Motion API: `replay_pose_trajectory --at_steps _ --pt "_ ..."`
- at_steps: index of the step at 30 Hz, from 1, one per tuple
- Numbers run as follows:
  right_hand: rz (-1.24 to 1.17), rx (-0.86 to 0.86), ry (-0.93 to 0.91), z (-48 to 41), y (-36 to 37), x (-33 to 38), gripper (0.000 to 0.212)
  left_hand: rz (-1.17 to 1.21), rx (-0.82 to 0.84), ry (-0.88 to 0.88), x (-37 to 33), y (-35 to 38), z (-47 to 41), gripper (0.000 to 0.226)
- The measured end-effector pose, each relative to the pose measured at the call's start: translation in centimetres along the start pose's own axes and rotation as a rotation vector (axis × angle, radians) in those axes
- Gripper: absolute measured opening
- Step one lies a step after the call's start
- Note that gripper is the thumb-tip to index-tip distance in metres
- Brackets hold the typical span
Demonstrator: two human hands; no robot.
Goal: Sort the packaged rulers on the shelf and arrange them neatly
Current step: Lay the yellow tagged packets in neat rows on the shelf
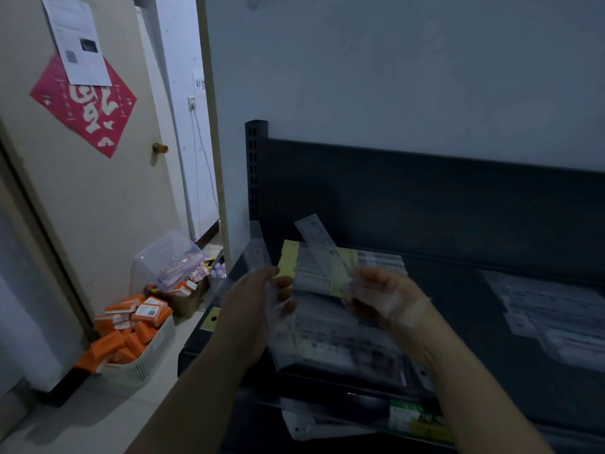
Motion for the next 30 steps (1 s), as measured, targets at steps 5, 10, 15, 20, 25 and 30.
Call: replay_pose_trajectory --at_steps 5,10,15,20,25,30 --pt "-0.048 0.065 0.025 0.4 1.4 -0.1 0.030 -0.085 0.098 0.063 -0.2 2.0 0.2 0.016" --pt "0.093 0.158 -0.026 0.7 2.7 -0.1 0.028 -0.204 0.191 0.107 1.1 3.2 0.7 0.018" --pt "0.042 0.202 0.163 0.8 2.6 -0.6 0.031 -0.210 0.077 0.174 0.3 2.1 0.4 0.021" --pt "0.147 0.270 0.164 0.9 2.4 -0.7 0.032 -0.216 -0.043 0.255 -0.3 1.5 -0.1 0.013" --pt "0.339 0.140 -0.031 0.2 1.0 -0.1 0.011 -0.129 0.032 0.130 0.1 1.0 -0.3 0.024" --pt "0.182 0.041 -0.119 -1.1 -2.5 2.4 0.018 0.057 0.148 -0.120 -0.3 1.2 -0.7 0.023"
Point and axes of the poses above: each hand's wrist, its own z-axis away from the middle knuckle, its own y-axis out of the palm, x = y × z, the point moved 4 cm from there along -z, towards the middle knuckle, and after that the axes turned 13 degrees about -y, right-handed, at the moved point
